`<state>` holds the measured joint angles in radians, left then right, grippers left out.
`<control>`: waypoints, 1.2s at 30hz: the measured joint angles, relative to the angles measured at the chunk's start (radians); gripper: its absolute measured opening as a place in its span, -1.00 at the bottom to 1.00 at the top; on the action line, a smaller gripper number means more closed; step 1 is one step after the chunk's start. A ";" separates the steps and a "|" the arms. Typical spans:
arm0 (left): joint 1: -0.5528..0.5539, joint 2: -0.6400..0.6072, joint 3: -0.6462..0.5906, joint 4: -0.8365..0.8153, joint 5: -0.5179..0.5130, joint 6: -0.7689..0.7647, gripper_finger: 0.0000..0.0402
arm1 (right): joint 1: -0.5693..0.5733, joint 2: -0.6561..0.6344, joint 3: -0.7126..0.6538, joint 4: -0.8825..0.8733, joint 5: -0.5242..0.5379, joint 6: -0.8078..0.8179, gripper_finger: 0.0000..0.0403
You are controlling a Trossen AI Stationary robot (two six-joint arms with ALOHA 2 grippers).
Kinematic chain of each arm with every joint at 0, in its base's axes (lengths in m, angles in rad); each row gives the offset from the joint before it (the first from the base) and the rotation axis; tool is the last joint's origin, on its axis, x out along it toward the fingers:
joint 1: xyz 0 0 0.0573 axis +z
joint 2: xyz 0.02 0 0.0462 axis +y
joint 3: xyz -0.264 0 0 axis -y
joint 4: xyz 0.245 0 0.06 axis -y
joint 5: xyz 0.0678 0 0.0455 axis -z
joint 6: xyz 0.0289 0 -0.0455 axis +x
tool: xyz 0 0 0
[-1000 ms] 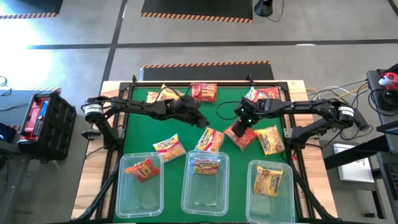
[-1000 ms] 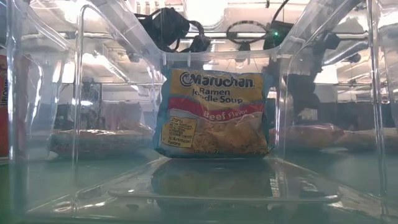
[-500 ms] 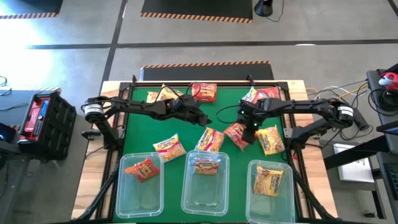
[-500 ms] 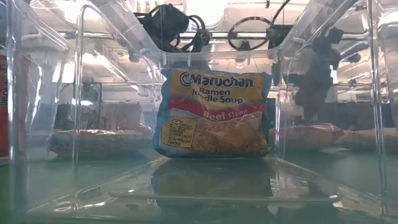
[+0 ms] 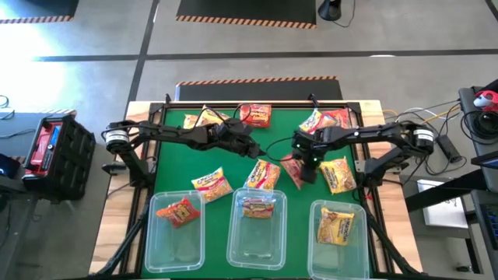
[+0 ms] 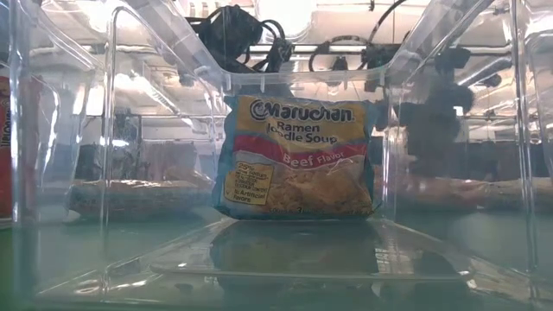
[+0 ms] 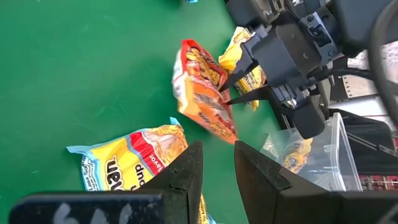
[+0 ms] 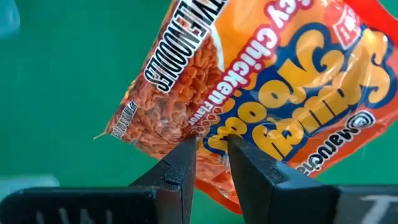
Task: Sort Maruchan noodles
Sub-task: Put the orange noodle pack into the left transparent bin
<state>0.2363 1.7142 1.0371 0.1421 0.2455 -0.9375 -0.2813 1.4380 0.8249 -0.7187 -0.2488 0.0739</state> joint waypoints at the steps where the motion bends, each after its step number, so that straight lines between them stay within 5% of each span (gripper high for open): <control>1: 0.000 0.000 0.000 0.000 0.000 0.000 -0.63 | 0.000 -0.001 0.000 0.028 0.005 0.029 -0.57; 12: 0.000 0.000 0.000 0.000 -0.031 0.008 -0.63 | -0.063 0.039 0.000 0.416 0.125 0.307 -0.57; 25: 0.005 0.000 -0.002 -0.004 -0.196 -0.041 -0.59 | -0.106 0.004 0.053 0.413 0.069 0.308 -0.57; 36: 0.005 0.144 -0.004 0.036 -0.185 -0.114 -0.20 | -0.114 0.004 0.050 0.402 0.061 0.263 -0.57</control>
<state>0.2412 1.8583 1.0336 0.1782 0.0602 -1.0512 -0.3957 1.4422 0.8752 -0.3166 -0.1879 0.3370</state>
